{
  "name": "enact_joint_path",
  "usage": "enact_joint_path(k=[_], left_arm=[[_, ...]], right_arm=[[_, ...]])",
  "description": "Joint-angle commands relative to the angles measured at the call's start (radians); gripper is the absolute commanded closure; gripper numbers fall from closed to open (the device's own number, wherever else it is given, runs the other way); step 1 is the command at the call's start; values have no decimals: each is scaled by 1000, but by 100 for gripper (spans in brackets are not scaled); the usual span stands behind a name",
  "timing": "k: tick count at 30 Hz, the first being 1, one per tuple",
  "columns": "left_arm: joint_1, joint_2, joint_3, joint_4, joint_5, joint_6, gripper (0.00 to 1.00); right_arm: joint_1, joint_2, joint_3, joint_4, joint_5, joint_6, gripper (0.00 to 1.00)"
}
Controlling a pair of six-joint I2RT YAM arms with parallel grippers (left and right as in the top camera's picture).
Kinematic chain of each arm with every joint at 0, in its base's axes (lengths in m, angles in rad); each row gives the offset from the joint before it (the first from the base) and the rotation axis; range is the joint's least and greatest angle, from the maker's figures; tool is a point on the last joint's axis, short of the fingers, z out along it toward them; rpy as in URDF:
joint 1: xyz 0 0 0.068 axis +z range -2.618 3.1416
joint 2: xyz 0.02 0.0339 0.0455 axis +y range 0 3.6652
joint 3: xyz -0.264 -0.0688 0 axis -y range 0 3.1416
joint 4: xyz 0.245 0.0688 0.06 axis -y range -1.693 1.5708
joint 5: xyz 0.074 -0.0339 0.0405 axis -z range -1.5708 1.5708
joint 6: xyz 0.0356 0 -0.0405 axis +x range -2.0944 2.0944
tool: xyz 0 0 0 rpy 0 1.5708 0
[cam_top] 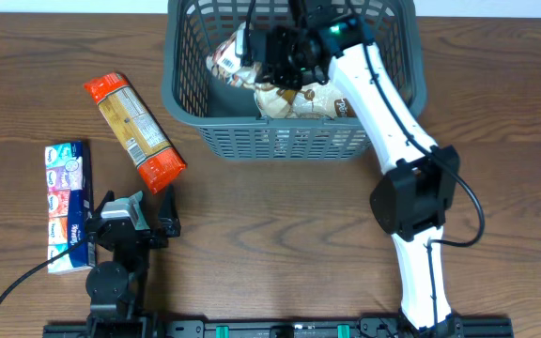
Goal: Pack container
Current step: 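Lower the pouch into the basket with the right gripper and release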
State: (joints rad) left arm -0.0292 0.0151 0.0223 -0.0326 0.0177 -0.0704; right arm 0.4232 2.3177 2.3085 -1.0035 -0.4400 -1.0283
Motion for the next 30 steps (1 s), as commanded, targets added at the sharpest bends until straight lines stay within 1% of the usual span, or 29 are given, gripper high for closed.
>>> enact_joint_path(k=[1,5,12,15,16,17,18,19,27,30], left_arm=[[-4,-5,-18,-39,-30,-18,1],[-4,-5,-18,-39,-30,-18,1],[-4,-5,-18,-39,-30,-18,1],[-4,-5,-18,-39,-30,-18,1],[-4,-5,-18,-39,-30,-18,1],[-4,-5,-18,-39,-30,-18,1],[-4,-5,-18,-39,-30,-18,2],[-4,-5,-18,-39,-30,-18,1],[-4,-5,-18,-39,-30,-18,1],[-4,-5,-18,-39,-30,-18,1]], right_arm=[[32,24,2,-10,-65,-52,99],[49,29,2,-68,-42,-193,99],[53,32,2,-153,98,-197,99],[51,32,1,-161,108,-196,99],[51,32,1,-161,108,-196,93],[51,32,1,-160,108,-190,77],[51,32,1,-157,108,-177,27],[51,32,1,-154,106,-169,1],[51,30,2,-152,72,-161,1],[51,2,21,-146,66,-107,1]])
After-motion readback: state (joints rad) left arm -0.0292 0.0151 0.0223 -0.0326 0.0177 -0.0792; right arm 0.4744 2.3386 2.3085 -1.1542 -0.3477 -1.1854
